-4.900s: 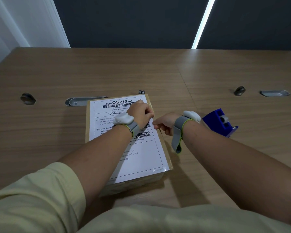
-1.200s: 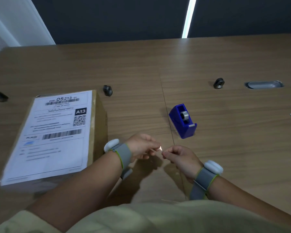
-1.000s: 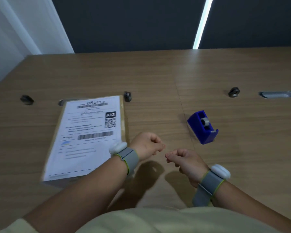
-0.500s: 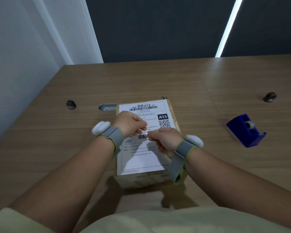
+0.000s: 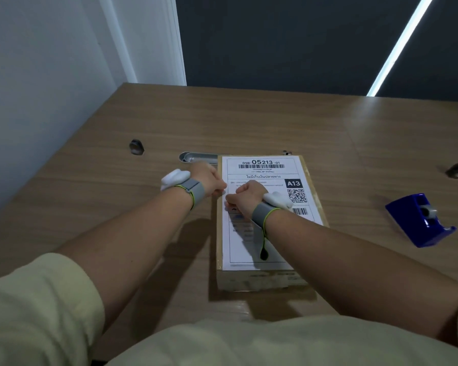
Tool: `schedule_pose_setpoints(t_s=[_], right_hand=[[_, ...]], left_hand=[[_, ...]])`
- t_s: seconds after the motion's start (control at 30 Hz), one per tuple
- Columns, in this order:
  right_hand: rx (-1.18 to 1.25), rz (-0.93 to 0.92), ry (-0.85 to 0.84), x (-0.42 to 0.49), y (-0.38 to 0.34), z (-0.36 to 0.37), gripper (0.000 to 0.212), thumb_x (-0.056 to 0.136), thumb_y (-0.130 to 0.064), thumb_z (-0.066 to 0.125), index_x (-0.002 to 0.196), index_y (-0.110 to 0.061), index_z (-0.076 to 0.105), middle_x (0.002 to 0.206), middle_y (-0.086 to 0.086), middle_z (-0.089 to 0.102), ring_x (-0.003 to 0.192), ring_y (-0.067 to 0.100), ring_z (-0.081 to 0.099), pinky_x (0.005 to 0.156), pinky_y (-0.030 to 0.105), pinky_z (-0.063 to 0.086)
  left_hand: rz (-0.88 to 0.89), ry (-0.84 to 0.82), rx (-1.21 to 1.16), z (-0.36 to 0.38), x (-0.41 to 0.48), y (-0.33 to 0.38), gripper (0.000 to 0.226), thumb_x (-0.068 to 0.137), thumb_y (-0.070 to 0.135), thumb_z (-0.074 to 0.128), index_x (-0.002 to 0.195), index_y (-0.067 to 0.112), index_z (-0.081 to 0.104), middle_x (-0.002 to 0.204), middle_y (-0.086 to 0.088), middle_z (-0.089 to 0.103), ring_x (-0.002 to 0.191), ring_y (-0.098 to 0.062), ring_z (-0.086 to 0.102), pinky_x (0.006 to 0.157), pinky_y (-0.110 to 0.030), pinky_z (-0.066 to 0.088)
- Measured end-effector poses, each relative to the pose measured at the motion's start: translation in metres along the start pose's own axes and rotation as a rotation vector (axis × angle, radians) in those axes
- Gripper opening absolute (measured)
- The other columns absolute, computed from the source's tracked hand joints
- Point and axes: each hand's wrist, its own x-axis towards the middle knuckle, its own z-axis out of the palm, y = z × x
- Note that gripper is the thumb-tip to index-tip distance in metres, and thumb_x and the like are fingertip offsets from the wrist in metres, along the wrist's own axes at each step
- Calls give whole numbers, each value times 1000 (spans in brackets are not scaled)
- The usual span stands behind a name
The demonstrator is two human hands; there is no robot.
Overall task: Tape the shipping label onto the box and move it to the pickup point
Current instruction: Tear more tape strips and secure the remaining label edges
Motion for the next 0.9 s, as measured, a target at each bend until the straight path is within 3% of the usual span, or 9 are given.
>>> schedule_pose_setpoints(t_s=[0.07, 0.1, 0.17, 0.23, 0.33, 0.5, 0.77, 0.8, 0.9], right_hand=[[-114, 11, -6, 2, -2, 1, 12, 78, -16, 66, 74, -10, 57, 82, 11, 62, 75, 27, 59, 74, 36, 53], [-149, 20, -18, 3, -4, 1, 11, 78, -18, 66, 79, -10, 59, 83, 12, 61, 74, 27, 56, 71, 35, 52], [-197, 23, -44, 5, -5, 0, 16, 77, -17, 67, 63, -13, 61, 73, 9, 62, 64, 24, 55, 62, 30, 49], [-251, 43, -55, 8, -6, 1, 30, 75, -16, 67, 47, -16, 60, 57, 2, 65, 52, 17, 55, 63, 27, 52], [-270, 76, -67, 13, -8, 3, 33, 78, -15, 68, 46, -14, 57, 36, -6, 58, 36, 7, 52, 49, 16, 50], [-384, 70, -84, 18, -13, 6, 43, 75, -22, 69, 35, -14, 55, 70, 2, 72, 65, 17, 60, 81, 32, 56], [-506, 51, -87, 25, -14, 10, 27, 71, -24, 72, 52, -17, 55, 88, 7, 76, 68, 22, 59, 85, 35, 56], [-549, 53, -105, 26, -16, 10, 26, 74, -27, 71, 55, -18, 56, 84, 5, 75, 68, 22, 58, 83, 31, 55], [-620, 76, -165, 25, -23, 7, 28, 82, -30, 67, 58, -18, 59, 46, -2, 61, 54, 17, 52, 61, 24, 48]], left_hand=[[31, 26, 45, 1, 4, -6, 11, 82, 14, 73, 75, 8, 67, 62, 3, 60, 47, -8, 56, 43, -17, 44], [44, 34, 76, 1, 4, -9, 10, 81, 16, 73, 79, 7, 69, 63, 5, 58, 50, -8, 52, 44, -18, 39], [59, 35, 108, -1, 6, -12, 12, 79, 18, 73, 83, 6, 72, 64, 7, 58, 52, -6, 47, 46, -18, 34], [70, 31, 124, -1, 10, -15, 13, 78, 19, 75, 82, 6, 74, 64, 7, 59, 51, -5, 47, 48, -19, 35], [72, 23, 173, 1, 13, -18, 10, 76, 18, 77, 75, 9, 72, 69, 2, 64, 50, -5, 48, 48, -19, 37], [97, 39, 245, 2, 19, -20, 18, 74, 21, 80, 64, 17, 65, 78, 0, 66, 67, -13, 57, 52, -16, 39], [85, 45, 251, 3, 19, -17, 13, 76, 21, 78, 81, 10, 73, 93, -4, 73, 76, -14, 57, 56, -21, 42], [77, 44, 251, 3, 20, -17, 14, 77, 21, 78, 82, 9, 74, 95, -4, 73, 77, -14, 58, 58, -23, 43], [53, 23, 267, 4, 21, -15, 16, 77, 22, 77, 86, 9, 75, 97, -4, 73, 78, -13, 59, 58, -21, 43]])
